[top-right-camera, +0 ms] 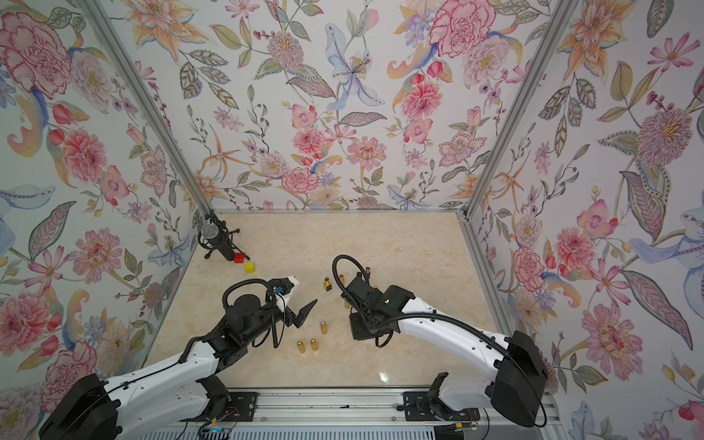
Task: Open the lipstick cap
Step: Pick up the lipstick at the center of the board, then open the cover of the lipstick.
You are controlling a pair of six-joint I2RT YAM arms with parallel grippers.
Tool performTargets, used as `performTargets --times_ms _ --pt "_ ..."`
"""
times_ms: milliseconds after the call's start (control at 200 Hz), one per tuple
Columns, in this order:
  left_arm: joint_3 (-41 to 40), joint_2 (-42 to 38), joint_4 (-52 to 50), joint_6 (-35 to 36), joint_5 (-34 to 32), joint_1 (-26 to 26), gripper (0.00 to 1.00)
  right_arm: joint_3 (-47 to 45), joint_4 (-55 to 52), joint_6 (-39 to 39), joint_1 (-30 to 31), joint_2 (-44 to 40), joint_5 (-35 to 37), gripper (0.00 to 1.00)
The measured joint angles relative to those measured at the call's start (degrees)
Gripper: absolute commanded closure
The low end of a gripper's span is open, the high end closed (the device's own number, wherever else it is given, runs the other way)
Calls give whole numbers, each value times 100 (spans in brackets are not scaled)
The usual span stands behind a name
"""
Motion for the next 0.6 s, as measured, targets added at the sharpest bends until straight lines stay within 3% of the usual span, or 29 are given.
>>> performTargets --times_ms 175,310,600 --pt "144 197 111 157 299 0 2 802 -66 -398 -680 20 -411 79" --pt "289 470 197 374 603 0 8 1331 -87 -721 -1036 302 -728 79" --pt "772 1263 321 704 1246 -11 15 2166 -90 -1200 -1272 1300 -1311 79"
